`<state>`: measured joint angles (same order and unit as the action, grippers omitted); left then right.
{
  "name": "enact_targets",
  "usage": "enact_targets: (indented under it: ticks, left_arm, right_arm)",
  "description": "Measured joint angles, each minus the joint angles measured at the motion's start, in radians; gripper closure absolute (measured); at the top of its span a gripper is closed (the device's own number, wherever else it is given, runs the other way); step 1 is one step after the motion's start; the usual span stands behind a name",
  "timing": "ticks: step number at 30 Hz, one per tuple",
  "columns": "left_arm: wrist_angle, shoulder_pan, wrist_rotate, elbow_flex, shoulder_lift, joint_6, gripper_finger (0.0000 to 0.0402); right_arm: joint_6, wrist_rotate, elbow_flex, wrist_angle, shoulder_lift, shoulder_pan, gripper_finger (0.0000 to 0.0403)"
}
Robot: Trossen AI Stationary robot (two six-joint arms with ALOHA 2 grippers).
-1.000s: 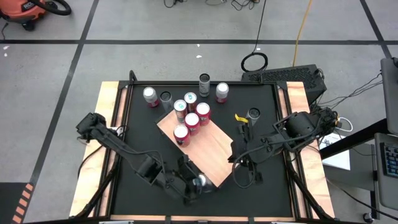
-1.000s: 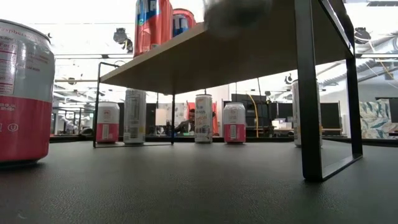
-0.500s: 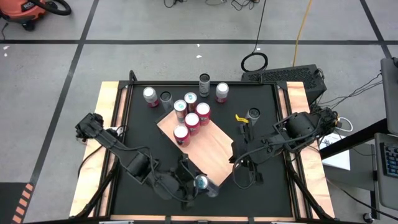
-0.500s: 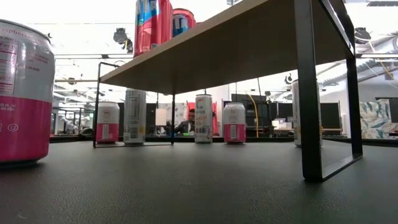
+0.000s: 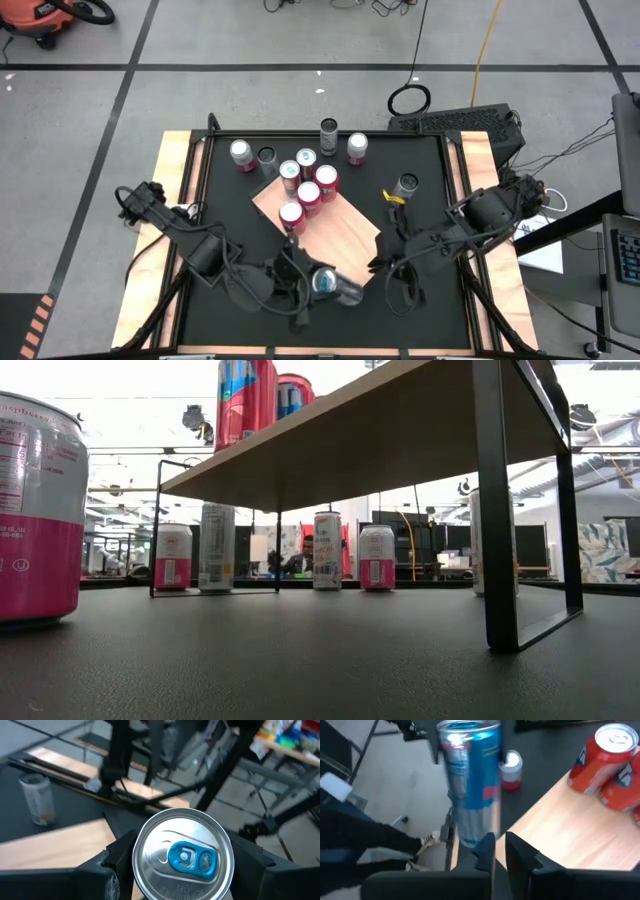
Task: Place canned beverage on shelf
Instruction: Put the blue soda can on the shelf aligned with the other blue soda cans
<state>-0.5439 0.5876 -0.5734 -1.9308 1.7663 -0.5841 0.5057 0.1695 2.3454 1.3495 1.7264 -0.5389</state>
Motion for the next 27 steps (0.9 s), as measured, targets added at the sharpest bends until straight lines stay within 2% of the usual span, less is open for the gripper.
enact_targets:
  ticks: [4, 7, 13, 20, 23, 27]
  left_arm:
    - [0.003, -0.013, -0.057, -0.036, 0.000, 0.017, 0.0178]
    - [0.003, -0.025, -0.102, -0.062, 0.000, 0.016, 0.0178]
    - [0.010, -0.052, -0.158, -0.114, 0.000, 0.015, 0.0178]
    - [0.026, -0.066, -0.188, -0.153, 0.001, 0.016, 0.0178]
    - [0.069, -0.064, -0.168, -0.156, 0.001, 0.012, 0.0178]
    - [0.147, -0.073, -0.168, -0.156, 0.000, 0.012, 0.0178]
  right_arm:
    - [0.021, 0.051, 0.000, -0.038, 0.000, -0.017, 0.0338]
    - [0.028, 0.071, 0.000, -0.056, 0.000, -0.021, 0.0295]
    - [0.011, 0.157, 0.000, -0.060, -0.002, -0.021, 0.0180]
    - [-0.033, 0.311, 0.001, -0.084, -0.003, -0.023, 0.0048]
    - [-0.060, 0.351, 0.000, -0.091, 0.002, -0.018, 0.0013]
    - [-0.066, 0.385, -0.001, -0.064, 0.008, -0.014, 0.0008]
